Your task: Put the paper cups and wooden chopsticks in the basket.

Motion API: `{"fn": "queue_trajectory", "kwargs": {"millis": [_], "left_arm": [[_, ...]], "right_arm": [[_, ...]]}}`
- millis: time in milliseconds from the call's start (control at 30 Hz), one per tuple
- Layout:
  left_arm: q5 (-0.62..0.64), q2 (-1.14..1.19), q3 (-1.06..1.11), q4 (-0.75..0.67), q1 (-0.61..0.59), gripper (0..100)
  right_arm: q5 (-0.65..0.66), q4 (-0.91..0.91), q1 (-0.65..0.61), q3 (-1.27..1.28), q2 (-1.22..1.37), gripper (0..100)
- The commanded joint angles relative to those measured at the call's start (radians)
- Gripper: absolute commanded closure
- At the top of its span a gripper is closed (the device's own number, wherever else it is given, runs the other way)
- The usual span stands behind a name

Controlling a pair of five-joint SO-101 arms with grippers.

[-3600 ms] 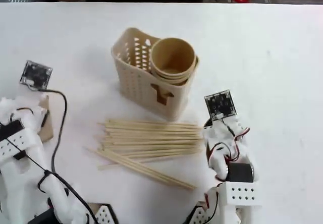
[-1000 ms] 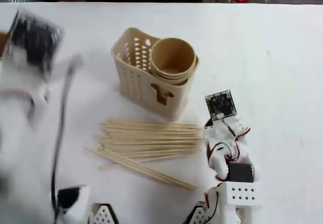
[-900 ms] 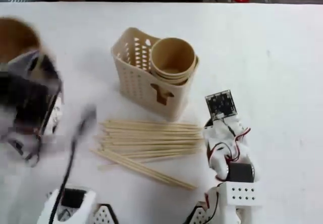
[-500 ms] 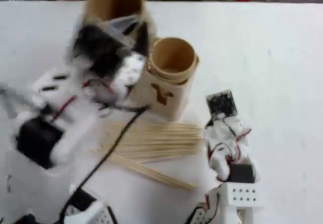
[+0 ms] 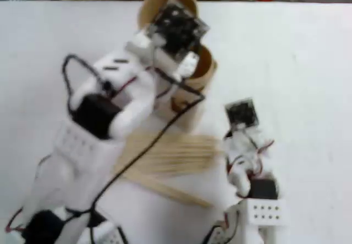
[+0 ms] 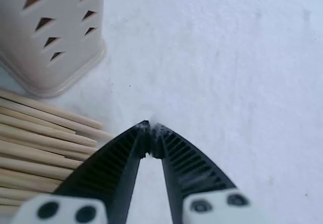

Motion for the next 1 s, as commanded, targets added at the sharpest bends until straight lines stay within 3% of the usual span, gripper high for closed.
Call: {"fn": "queue_trajectory", "kwargs": {"millis": [0,300,633,967], "left_arm": [[0.011,0.048,-0.006,-0.031,0.013,97],[0.011,0.108,-0.014,-0.021,0.018,97],[0.011,0.108,-0.015,0.044,0.163,97],[0.005,0.117,-0.003,0.048,0.150,97]], "right_arm": [[-0.008,-0.022,0.005,-0.006,-0.015,97.8],[-0.008,-0.022,0.005,-0.006,-0.015,97.8],[-0.008,-0.024,0.005,-0.006,-0.015,97.8],[0.015,-0.024,0.005,-0.006,-0.015,97.8]]}}
